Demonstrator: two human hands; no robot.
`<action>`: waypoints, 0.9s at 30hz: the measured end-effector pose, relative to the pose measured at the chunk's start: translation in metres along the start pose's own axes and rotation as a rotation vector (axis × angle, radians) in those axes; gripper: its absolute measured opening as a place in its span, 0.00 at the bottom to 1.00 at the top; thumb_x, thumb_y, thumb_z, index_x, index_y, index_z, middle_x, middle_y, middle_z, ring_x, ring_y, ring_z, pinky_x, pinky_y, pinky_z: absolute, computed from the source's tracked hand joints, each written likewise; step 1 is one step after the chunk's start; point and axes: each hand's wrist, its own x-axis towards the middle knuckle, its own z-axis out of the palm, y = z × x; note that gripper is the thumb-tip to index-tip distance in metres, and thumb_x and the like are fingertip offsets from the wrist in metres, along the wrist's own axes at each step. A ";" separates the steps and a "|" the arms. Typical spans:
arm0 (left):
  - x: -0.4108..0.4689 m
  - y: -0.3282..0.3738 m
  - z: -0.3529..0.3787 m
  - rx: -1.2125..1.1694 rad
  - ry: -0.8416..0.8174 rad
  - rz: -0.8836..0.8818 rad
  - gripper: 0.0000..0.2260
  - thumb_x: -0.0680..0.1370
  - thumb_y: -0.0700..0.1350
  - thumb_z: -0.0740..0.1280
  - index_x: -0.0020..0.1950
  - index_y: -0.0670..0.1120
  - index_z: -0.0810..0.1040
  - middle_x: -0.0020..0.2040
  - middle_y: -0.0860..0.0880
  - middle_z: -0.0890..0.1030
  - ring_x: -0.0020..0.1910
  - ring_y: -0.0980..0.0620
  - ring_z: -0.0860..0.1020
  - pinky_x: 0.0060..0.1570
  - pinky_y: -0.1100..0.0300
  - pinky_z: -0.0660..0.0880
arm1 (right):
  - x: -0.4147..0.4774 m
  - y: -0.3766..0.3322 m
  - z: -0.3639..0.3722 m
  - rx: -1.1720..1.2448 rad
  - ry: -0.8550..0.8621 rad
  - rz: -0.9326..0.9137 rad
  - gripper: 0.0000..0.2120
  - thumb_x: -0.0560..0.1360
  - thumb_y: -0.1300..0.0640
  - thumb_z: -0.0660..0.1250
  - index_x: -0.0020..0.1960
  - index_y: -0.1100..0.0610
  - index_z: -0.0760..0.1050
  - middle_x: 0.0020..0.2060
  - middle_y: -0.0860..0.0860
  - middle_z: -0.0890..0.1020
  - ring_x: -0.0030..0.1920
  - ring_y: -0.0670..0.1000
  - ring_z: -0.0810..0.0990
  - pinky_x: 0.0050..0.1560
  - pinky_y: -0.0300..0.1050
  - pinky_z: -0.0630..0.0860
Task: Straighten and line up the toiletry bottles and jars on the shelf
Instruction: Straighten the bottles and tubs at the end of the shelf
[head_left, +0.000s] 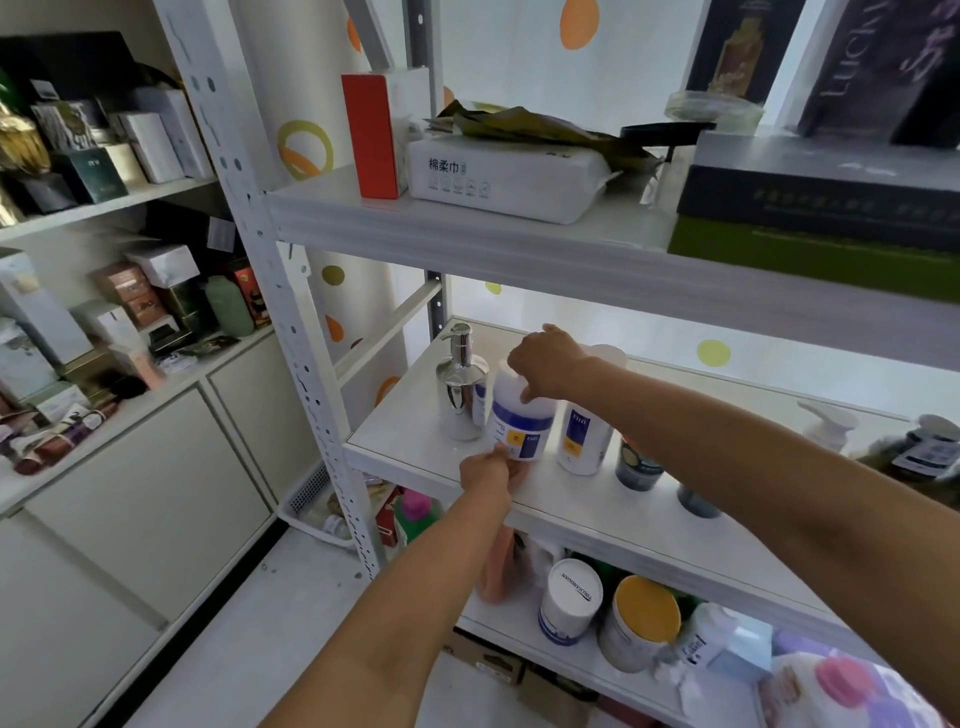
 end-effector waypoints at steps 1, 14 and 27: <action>0.002 0.003 0.000 0.012 0.017 -0.011 0.10 0.77 0.39 0.68 0.56 0.36 0.77 0.53 0.37 0.82 0.37 0.46 0.80 0.27 0.60 0.77 | 0.000 -0.001 0.001 0.004 0.008 -0.006 0.22 0.73 0.45 0.68 0.61 0.57 0.73 0.59 0.53 0.79 0.62 0.55 0.76 0.70 0.52 0.63; 0.001 0.004 0.004 0.206 0.154 0.061 0.15 0.74 0.41 0.71 0.58 0.37 0.75 0.55 0.42 0.80 0.48 0.46 0.79 0.46 0.59 0.76 | -0.003 -0.008 0.008 0.107 0.008 -0.041 0.22 0.74 0.46 0.68 0.63 0.55 0.70 0.54 0.53 0.78 0.54 0.54 0.78 0.47 0.45 0.73; -0.013 0.011 -0.008 1.020 0.218 0.593 0.14 0.79 0.49 0.64 0.61 0.43 0.74 0.59 0.43 0.79 0.58 0.44 0.78 0.56 0.53 0.74 | -0.010 -0.010 0.008 0.122 -0.044 -0.052 0.28 0.73 0.41 0.66 0.67 0.55 0.67 0.58 0.52 0.76 0.58 0.54 0.76 0.51 0.46 0.73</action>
